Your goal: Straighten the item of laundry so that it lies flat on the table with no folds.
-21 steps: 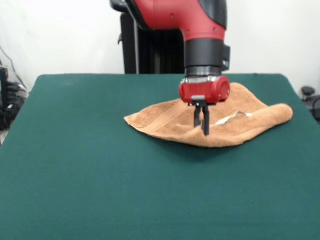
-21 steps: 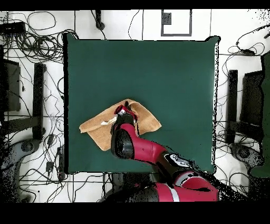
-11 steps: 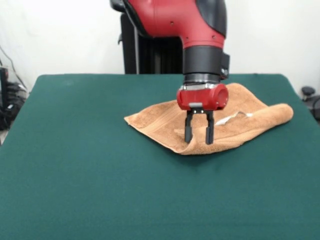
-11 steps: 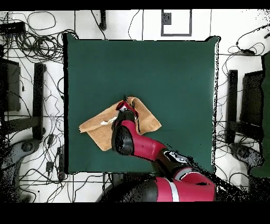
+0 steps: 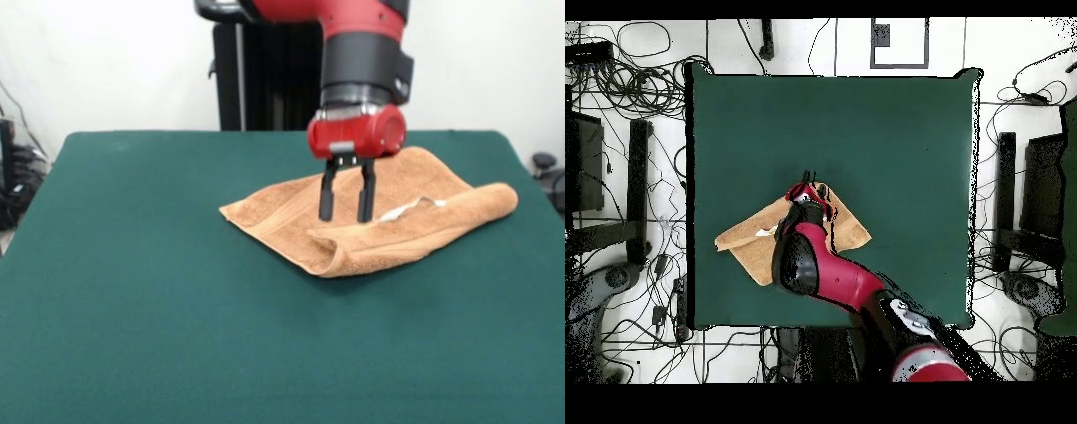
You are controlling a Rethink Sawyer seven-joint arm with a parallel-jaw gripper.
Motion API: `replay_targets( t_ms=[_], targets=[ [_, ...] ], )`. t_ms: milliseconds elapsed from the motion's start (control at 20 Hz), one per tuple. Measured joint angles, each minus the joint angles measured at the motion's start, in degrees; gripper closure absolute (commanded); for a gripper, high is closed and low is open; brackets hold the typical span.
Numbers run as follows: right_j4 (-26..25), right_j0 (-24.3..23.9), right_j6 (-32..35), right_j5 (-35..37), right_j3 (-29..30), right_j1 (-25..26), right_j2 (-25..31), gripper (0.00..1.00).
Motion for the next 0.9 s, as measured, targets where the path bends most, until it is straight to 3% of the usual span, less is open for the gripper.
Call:
replay_targets(
  t_ms=[400, 900],
  targets=[
    [0.15, -1.06, 0.0, 3.71, 3.85, -5.25, 0.4, 0.0],
    [-0.53, -3.56, 1.05, 3.73, 7.35, -4.52, 4.0, 0.0]
  ],
)
